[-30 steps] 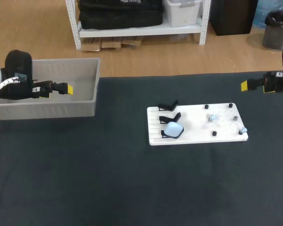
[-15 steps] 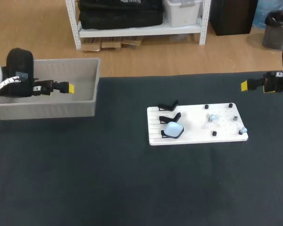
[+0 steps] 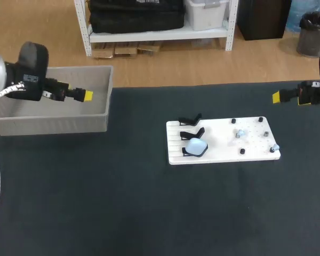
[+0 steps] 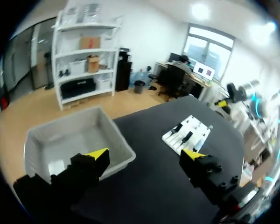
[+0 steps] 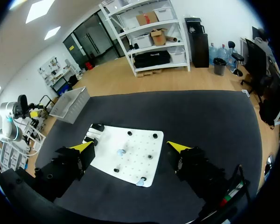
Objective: Pick up each earbud case from the left stands, insert the matching earbuds, close the lid, and place the case in the box.
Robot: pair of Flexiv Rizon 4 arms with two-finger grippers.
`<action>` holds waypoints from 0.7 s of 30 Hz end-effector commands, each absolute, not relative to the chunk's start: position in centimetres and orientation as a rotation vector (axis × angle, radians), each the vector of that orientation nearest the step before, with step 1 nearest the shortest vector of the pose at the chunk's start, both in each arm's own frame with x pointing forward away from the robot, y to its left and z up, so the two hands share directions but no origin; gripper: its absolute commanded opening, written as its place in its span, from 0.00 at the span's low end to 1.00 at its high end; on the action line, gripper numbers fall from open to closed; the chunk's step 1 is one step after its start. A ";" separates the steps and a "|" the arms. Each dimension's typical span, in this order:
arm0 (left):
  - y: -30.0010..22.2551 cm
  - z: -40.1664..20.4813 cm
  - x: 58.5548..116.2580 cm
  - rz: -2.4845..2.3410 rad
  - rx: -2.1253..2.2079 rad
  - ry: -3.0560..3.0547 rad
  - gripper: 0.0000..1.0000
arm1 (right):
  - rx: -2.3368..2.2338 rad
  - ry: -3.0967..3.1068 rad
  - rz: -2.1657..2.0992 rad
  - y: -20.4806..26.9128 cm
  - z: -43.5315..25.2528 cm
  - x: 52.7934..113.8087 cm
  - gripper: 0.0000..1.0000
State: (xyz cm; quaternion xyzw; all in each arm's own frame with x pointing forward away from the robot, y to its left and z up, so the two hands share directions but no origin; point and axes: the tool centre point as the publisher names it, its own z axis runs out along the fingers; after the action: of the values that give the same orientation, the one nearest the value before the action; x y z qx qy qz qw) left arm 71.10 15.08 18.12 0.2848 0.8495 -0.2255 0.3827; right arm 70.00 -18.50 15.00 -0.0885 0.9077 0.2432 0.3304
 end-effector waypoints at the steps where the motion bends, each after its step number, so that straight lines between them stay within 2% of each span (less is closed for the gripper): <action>1: 14.5 17.8 71.5 -0.717 0.953 2.065 1.00 | -0.231 2.374 0.636 -18.5 15.0 70.0 1.00; 21: 6.4 13.6 70.9 -0.815 1.491 1.716 1.00 | -0.231 2.374 0.636 -18.5 15.0 70.0 1.00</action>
State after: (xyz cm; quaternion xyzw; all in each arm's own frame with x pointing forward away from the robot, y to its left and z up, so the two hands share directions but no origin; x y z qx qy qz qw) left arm 69.92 7.37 14.63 0.5605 0.6829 -0.2850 0.3718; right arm 70.00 -18.50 15.00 -0.0885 0.9077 0.2432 0.3304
